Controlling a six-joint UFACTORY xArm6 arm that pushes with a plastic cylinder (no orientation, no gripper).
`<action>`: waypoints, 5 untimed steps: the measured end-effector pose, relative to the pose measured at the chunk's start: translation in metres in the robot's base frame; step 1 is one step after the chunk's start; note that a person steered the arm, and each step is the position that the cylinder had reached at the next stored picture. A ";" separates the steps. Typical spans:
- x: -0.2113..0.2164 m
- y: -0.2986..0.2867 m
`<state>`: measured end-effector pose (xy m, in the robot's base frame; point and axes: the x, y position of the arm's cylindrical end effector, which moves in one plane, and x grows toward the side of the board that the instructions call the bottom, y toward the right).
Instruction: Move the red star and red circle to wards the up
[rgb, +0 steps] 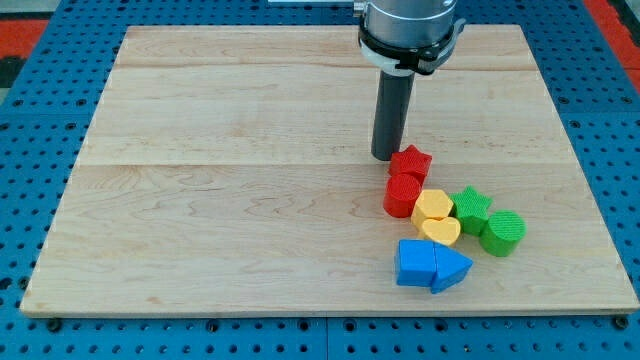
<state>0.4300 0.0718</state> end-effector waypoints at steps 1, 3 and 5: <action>0.000 0.000; 0.000 -0.001; -0.023 -0.018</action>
<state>0.4067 0.0541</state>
